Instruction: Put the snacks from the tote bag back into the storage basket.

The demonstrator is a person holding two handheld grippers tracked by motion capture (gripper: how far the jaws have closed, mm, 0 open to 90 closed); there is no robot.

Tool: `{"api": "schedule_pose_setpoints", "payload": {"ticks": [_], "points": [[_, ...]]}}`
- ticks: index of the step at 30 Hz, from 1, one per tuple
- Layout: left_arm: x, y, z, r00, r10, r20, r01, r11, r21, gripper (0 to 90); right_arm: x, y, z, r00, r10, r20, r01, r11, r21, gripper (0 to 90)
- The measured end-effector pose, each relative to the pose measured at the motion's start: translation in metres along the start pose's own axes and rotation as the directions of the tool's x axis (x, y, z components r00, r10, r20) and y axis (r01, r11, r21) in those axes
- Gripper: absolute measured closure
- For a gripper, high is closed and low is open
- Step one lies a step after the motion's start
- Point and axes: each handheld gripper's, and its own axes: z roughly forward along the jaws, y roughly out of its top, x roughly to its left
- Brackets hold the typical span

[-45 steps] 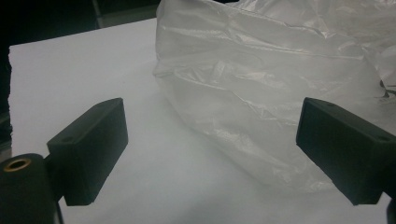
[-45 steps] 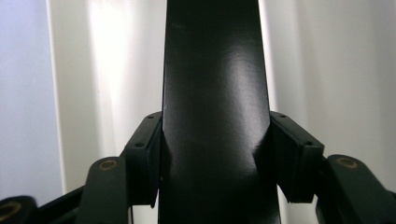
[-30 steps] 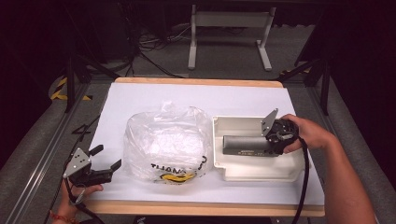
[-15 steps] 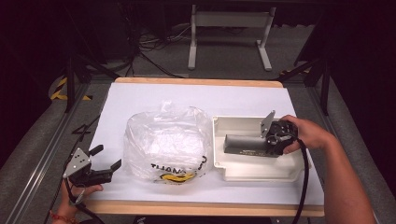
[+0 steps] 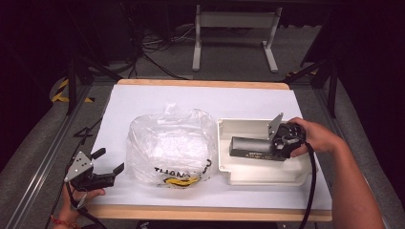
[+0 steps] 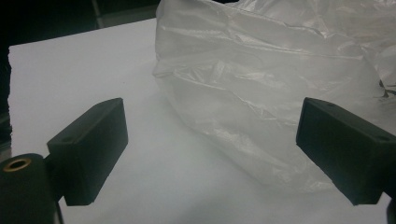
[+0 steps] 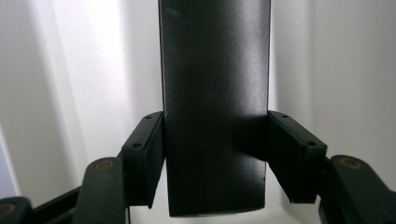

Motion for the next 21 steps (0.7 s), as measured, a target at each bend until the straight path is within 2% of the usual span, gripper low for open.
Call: {"api": "schedule_pose_setpoints", "payload": {"ticks": [12, 15, 21], "points": [[0.000, 0.000, 0.000, 1.0000, 0.001, 0.000, -0.001, 1.0000, 0.004, 9.9, 0.001, -0.006, -0.010, 0.9992, 0.024, 0.031, -0.023, 0.999, -0.033, 40.9], [0.000, 0.000, 0.000, 1.0000, 0.002, 0.001, -0.002, 1.0000, 0.000, 9.9, 0.003, -0.007, -0.013, 0.9983, 0.030, 0.050, -0.028, 0.999, -0.042, 40.9], [0.001, 0.000, 0.000, 1.0000, 0.003, 0.000, -0.003, 1.0000, 0.000, 9.9, 0.007, -0.012, -0.021, 0.9963, 0.057, 0.064, -0.049, 0.991, -0.126, 40.9]]}}
